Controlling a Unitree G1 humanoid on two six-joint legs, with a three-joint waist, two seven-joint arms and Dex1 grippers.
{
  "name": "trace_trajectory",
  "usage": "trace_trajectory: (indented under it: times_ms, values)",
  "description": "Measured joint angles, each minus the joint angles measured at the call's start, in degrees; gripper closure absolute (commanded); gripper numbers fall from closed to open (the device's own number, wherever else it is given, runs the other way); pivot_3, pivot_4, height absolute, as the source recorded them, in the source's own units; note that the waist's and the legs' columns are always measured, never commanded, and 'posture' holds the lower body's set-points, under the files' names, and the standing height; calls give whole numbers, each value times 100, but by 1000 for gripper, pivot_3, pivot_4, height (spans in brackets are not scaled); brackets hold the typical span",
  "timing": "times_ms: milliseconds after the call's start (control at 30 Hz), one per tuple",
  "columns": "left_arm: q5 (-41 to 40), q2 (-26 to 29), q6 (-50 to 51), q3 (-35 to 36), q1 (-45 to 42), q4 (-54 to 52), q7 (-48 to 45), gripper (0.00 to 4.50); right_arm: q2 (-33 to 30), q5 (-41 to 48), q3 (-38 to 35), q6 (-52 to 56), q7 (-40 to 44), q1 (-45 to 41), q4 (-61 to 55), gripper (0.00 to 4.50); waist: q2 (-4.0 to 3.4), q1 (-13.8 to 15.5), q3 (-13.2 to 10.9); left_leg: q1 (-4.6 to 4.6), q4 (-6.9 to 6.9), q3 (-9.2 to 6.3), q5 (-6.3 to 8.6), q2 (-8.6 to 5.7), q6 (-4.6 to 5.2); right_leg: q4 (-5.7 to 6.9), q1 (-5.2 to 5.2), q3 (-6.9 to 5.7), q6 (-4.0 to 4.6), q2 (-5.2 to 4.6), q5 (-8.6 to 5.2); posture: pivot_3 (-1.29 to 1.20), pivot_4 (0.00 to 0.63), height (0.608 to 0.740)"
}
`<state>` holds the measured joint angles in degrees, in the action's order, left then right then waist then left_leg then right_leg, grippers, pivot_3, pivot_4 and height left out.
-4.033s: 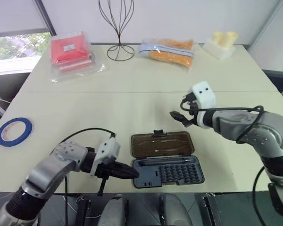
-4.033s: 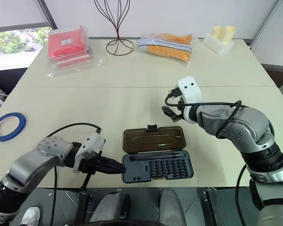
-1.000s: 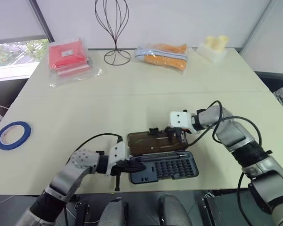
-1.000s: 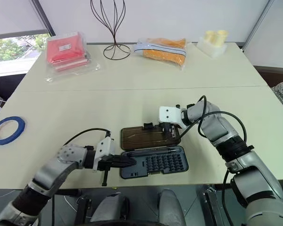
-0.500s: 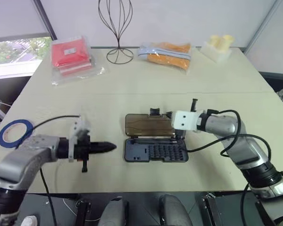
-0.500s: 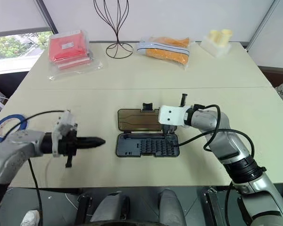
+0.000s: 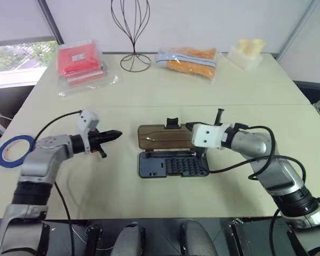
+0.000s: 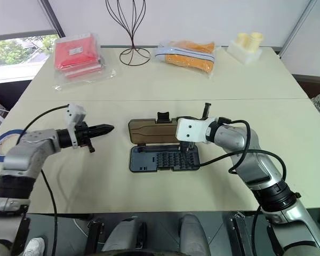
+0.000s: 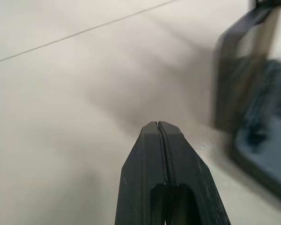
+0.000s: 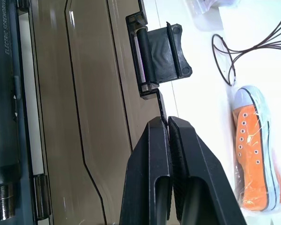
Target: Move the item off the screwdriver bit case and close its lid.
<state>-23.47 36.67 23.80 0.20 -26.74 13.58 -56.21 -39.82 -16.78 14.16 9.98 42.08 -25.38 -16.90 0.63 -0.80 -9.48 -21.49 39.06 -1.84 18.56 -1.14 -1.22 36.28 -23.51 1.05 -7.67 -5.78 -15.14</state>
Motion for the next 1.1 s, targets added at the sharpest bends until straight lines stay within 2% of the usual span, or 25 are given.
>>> trace_trajectory:
  times_ms: [333,567,700,800,900,1000,1100]
  values:
    - [705,-1033,-964,-549,-794,1157,-159,4500,3,-50,2,99,6,25,-91,4454,5,2,-3,-3,2,4,0,-2,0,-1,1,-4,-1,0,1,0,150,740]
    - [806,-1215,-1064,-635,-913,1323,-517,4500,5,-64,5,151,16,40,-98,4454,6,-10,-4,-3,3,2,0,-1,0,-1,-1,-3,-1,1,1,0,150,740]
    - [832,-1248,-1069,-634,-937,1338,-588,4500,16,-90,9,152,28,39,-98,3135,7,5,-4,-4,4,2,0,-1,0,-1,0,-3,-1,1,1,0,150,740]
    - [850,-1268,-1074,-632,-965,1361,-606,4500,34,-96,9,152,29,39,-98,1455,7,3,-4,-4,4,2,0,-1,0,-1,0,-2,-1,1,1,0,150,740]
    - [872,-1321,-1084,-628,-1012,1450,-615,4500,72,-81,9,183,38,38,-100,51,7,3,-4,-4,4,1,0,-1,1,-1,0,-3,-1,1,1,0,150,740]
    - [910,-1332,-1124,-628,-1079,1557,-679,4500,56,88,-70,424,190,50,-230,51,7,2,-5,-4,4,1,0,-1,1,-1,0,-3,-1,1,1,0,150,740]
    - [917,-1339,-1183,-626,-1192,1563,-754,4500,-23,516,-447,992,496,47,-614,51,8,13,-5,-4,5,-2,1,-1,1,-3,4,-4,-1,1,1,0,150,740]
